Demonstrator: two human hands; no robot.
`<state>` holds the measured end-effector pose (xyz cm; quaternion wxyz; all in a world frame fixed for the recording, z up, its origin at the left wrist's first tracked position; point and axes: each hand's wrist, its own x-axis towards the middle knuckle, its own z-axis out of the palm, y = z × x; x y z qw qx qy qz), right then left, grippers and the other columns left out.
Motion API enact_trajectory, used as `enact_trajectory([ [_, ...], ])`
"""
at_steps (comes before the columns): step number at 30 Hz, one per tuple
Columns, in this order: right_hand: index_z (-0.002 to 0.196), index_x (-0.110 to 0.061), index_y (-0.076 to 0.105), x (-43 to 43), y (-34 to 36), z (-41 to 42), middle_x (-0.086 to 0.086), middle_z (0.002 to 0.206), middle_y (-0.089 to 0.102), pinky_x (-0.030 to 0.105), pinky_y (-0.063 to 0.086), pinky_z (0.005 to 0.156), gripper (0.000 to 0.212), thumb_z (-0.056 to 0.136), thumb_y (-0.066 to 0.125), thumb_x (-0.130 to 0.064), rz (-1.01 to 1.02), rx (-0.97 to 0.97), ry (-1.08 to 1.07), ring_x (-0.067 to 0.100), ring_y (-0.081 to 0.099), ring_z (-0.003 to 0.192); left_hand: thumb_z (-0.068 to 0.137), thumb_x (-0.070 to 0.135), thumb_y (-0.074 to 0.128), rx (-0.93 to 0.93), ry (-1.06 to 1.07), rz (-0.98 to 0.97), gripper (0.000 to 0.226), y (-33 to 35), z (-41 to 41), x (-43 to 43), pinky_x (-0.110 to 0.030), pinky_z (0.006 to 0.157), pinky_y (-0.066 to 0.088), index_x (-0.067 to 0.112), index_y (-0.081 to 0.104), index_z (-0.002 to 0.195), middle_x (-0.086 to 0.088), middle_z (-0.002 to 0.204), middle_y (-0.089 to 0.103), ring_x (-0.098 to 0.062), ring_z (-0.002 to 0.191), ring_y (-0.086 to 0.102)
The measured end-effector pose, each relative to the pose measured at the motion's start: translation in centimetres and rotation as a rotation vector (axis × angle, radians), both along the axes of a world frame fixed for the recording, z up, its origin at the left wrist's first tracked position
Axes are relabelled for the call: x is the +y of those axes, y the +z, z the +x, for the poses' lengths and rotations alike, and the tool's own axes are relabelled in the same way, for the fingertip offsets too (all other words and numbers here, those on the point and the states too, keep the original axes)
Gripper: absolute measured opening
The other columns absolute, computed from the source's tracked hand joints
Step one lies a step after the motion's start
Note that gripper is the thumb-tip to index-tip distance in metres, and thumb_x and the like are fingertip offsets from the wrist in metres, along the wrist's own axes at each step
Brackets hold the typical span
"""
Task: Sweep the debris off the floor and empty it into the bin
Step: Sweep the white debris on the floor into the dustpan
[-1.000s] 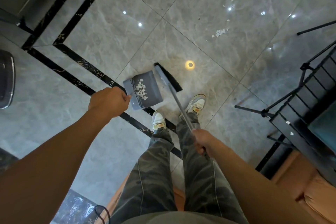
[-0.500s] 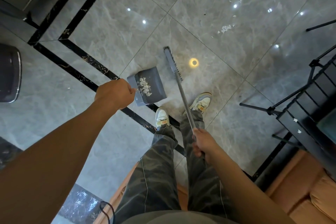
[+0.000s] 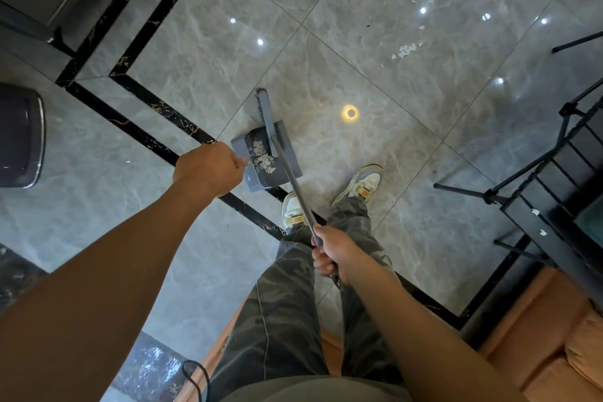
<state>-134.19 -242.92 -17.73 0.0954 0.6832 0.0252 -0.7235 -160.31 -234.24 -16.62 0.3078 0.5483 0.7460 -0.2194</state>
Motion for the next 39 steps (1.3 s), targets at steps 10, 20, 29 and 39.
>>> enact_trajectory([
  [10,0.087,-0.015,0.05,3.6,3.9,7.7,-0.002,0.054,0.037,0.025,0.026,0.039,0.029,0.106,0.041,-0.035,0.213,-0.133,0.014,0.012,0.03,0.041,0.103,0.055,0.051,-0.064,0.089,0.009,0.043,2.5,-0.4,-1.2,-0.033,0.065,0.053,0.022,0.067,0.078,0.001,0.067,0.064,-0.022,0.066,0.063],
  [20,0.079,-0.017,0.042,12.5,4.8,14.6,-0.001,0.045,0.035,0.021,0.028,0.037,0.031,0.106,0.043,-0.033,0.31,-0.26,-0.238,0.014,0.032,0.036,0.101,0.058,0.051,-0.125,0.049,0.047,0.057,5.0,2.9,6.9,-0.038,0.07,0.059,0.018,0.058,0.06,-0.003,0.063,0.064,-0.025,0.064,0.065],
  [29,0.071,-0.015,0.046,20.8,3.5,21.3,0.004,0.056,0.04,0.02,0.028,0.033,0.037,0.106,0.042,-0.025,0.273,-0.317,-0.521,0.014,0.032,0.038,0.102,0.051,0.053,-0.176,-0.022,0.08,0.054,6.7,9.0,20.5,-0.035,0.061,0.053,0.019,0.055,0.059,-0.003,0.059,0.061,-0.022,0.059,0.062],
  [39,0.087,-0.007,0.057,24.9,1.5,31.0,0.013,0.062,0.049,0.027,0.031,0.047,0.03,0.102,0.041,-0.028,0.155,-0.584,-0.48,0.021,0.04,0.048,0.101,0.05,0.054,-0.176,-0.178,0.039,0.054,6.7,16.7,35.2,-0.034,0.063,0.053,0.017,0.06,0.059,-0.005,0.062,0.064,-0.023,0.061,0.063],
])
